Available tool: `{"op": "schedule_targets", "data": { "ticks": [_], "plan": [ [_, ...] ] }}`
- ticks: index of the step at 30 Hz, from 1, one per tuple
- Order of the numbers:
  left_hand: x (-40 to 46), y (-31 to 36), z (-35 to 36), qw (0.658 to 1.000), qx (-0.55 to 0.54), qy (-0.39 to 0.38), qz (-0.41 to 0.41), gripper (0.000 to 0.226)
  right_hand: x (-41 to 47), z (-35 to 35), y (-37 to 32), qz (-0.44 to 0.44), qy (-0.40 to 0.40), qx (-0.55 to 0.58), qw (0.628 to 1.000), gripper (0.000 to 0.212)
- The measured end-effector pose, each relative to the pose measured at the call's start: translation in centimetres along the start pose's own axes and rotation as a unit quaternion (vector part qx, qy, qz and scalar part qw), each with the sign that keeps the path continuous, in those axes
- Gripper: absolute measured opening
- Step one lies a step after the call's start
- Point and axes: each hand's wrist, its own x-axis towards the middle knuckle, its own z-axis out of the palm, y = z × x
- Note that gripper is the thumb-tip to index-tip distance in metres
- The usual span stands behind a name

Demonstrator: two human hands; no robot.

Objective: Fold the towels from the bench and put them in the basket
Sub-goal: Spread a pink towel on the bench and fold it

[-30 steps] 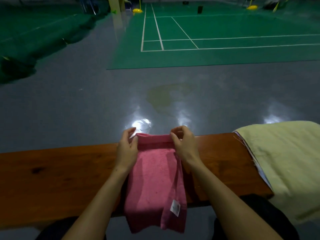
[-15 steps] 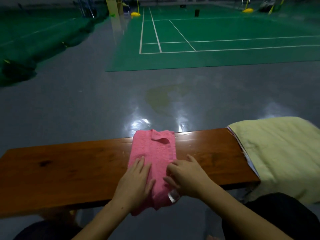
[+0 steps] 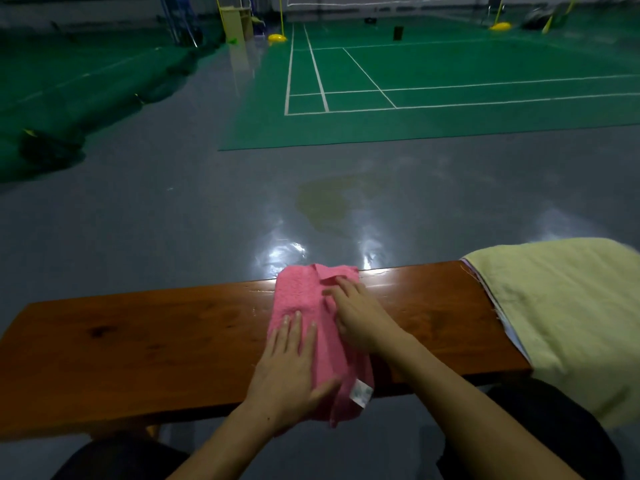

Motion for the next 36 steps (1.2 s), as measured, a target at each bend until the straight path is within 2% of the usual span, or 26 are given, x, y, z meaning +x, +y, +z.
{"op": "schedule_targets", "data": {
  "ticks": [3,4,6,8,10,12,16,18,20,22,23,24,26,30,33,36],
  "plan": [
    [-0.5,0.3,-0.3,1.000,0.008,-0.005,0.009,0.136,0.5,0.3,1.4,0.097,-0.036,-0.036,0.994,0.057],
    [-0.5,0.4,-0.1,1.000,0.001,-0.004,0.001,0.141,0.2,0.3,1.1,0.107,-0.019,-0.031,0.994,0.061],
    [-0.2,0.8,0.2,1.000,-0.009,0.018,-0.011,0.143,-0.9,0.1,-0.8,0.027,0.035,-0.032,0.999,0.067],
    [0.3,0.8,0.5,0.999,0.004,0.039,-0.014,0.138,-2.7,0.9,-2.3,-0.072,0.029,-0.020,0.997,0.062],
    [0.7,0.6,0.7,0.999,0.004,0.037,-0.015,0.133,-5.4,1.2,-3.0,-0.062,-0.034,-0.007,0.997,0.060],
    [0.8,0.4,0.6,1.000,0.001,0.014,-0.021,0.137,-7.8,1.0,-2.4,-0.011,-0.104,-0.031,0.994,0.065],
    [0.7,0.0,-0.3,1.000,-0.002,-0.012,-0.012,0.146,-9.7,-1.2,-1.1,0.031,-0.155,-0.075,0.985,0.073],
    [0.1,-0.6,-0.5,1.000,-0.005,0.016,0.012,0.132,-9.7,-1.6,-1.0,0.081,-0.133,-0.086,0.984,0.084],
    [-0.7,-1.0,0.3,0.995,0.022,0.094,0.025,0.100,-9.6,-1.4,-2.2,0.095,-0.051,-0.093,0.990,0.085],
    [-1.3,-1.0,1.6,0.991,0.037,0.127,0.008,0.075,-9.5,0.8,-4.0,0.034,0.072,-0.051,0.996,0.066],
    [-1.3,-0.9,2.4,0.991,0.034,0.127,0.003,0.069,-9.3,2.0,-5.1,0.001,0.097,-0.013,0.995,0.064],
    [-1.2,-0.9,3.0,0.992,0.030,0.124,0.003,0.067,-9.0,3.3,-6.2,-0.018,0.070,0.018,0.997,0.068],
    [-0.1,-1.4,3.3,0.992,0.019,0.126,-0.007,0.066,-8.1,5.2,-6.6,-0.028,0.022,-0.007,0.999,0.076],
    [2.4,-2.1,1.8,0.993,-0.006,0.099,-0.061,0.073,-5.4,5.4,-4.1,-0.018,0.012,-0.060,0.998,0.064],
    [3.6,-2.4,0.9,0.995,-0.012,0.072,-0.068,0.081,-4.6,4.8,-2.2,0.002,-0.009,-0.069,0.998,0.074],
    [3.5,-3.2,0.5,0.997,-0.008,0.063,-0.040,0.087,-4.8,3.7,-0.3,0.040,-0.025,-0.076,0.996,0.085]
  ]
}}
